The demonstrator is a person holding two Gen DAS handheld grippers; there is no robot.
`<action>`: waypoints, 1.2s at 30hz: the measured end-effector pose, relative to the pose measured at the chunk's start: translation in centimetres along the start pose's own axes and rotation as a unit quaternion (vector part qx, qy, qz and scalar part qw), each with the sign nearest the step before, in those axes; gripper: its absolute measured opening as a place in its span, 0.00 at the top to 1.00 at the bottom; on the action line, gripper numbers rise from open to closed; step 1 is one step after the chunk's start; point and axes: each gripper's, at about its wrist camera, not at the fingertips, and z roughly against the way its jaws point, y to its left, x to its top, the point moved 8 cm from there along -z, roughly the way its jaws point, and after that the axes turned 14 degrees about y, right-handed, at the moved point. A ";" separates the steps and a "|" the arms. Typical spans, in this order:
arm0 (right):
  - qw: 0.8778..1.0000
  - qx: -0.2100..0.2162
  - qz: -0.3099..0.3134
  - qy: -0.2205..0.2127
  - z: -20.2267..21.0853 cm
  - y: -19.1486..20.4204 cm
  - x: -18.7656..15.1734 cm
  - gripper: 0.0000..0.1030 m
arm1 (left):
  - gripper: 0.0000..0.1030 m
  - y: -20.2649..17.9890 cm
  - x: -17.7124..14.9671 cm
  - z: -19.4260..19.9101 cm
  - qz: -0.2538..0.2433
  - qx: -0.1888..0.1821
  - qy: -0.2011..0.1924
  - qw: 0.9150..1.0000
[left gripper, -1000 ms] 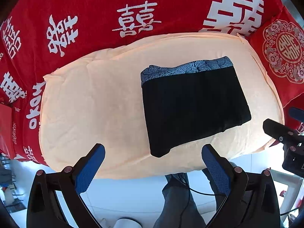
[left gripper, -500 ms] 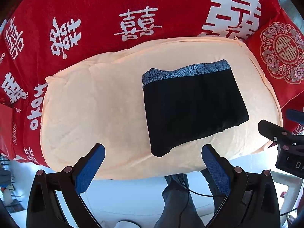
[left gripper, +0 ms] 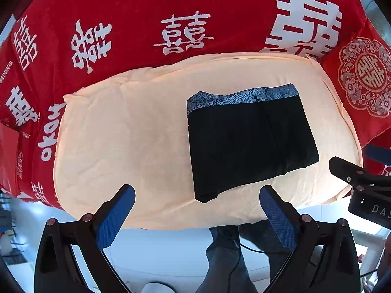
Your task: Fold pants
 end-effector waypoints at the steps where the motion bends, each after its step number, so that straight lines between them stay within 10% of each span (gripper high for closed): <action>1: 1.000 -0.001 0.003 0.000 0.0 -0.1 0.1 0.13 | 0.01 -0.1 0.0 0.0 0.002 0.002 0.000 1.000; 36: 0.998 0.016 0.055 0.009 -0.4 -3.1 1.5 0.13 | 0.01 -2.7 0.4 0.4 0.050 0.027 0.017 0.998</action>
